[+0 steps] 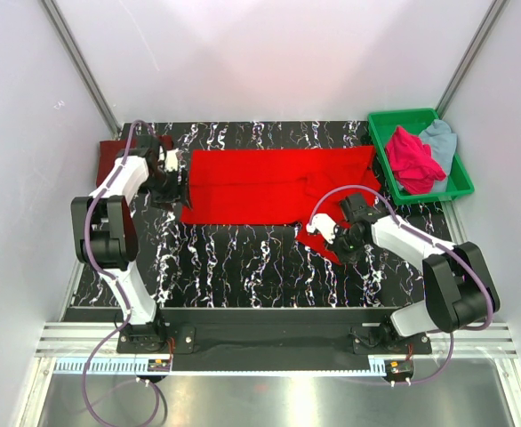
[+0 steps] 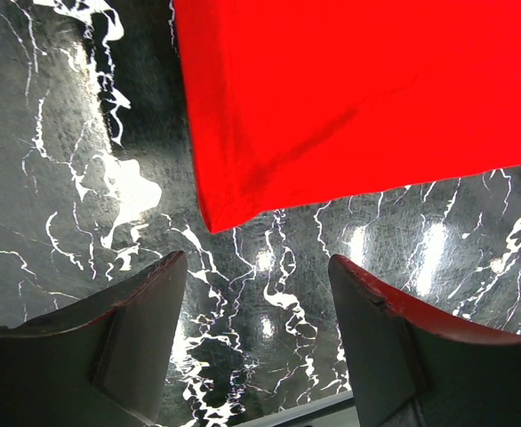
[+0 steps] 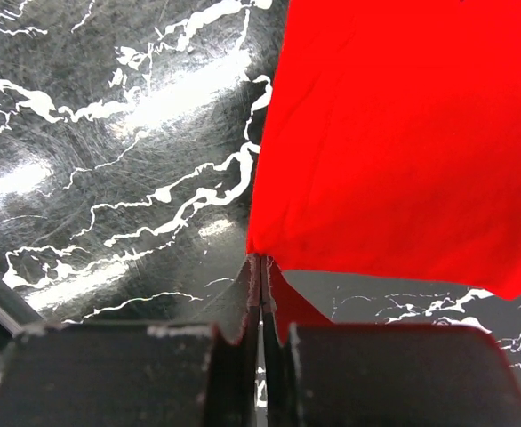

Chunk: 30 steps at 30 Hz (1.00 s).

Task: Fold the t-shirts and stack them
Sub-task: Fold the tshirt

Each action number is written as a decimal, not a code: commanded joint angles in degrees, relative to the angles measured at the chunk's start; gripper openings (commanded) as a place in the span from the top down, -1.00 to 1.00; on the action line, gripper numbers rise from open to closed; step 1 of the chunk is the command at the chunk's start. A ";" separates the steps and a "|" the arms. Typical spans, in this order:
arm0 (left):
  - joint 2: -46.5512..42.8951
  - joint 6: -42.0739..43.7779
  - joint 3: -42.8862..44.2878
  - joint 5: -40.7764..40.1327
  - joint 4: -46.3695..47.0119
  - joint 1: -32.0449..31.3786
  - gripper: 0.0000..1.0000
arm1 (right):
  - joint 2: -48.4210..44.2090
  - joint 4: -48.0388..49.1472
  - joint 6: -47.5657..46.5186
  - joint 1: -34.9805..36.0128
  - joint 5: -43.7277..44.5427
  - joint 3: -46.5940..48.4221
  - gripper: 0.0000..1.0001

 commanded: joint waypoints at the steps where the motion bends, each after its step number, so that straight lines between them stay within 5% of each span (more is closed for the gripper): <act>1: -0.61 0.56 1.90 -0.71 0.55 0.68 -0.40 | -1.74 0.54 -0.33 0.63 1.62 2.31 1.00; 23: 8.17 0.39 3.74 4.91 -0.32 2.88 -0.17 | -3.24 -0.60 2.14 0.45 4.69 10.92 1.00; 26: 9.67 0.56 5.24 5.44 -0.59 2.88 -0.04 | -3.07 -0.17 2.05 0.45 5.57 11.36 1.00; 30: 10.11 1.18 5.94 7.20 -1.20 2.97 0.53 | -2.72 0.63 2.40 0.45 6.45 11.45 1.00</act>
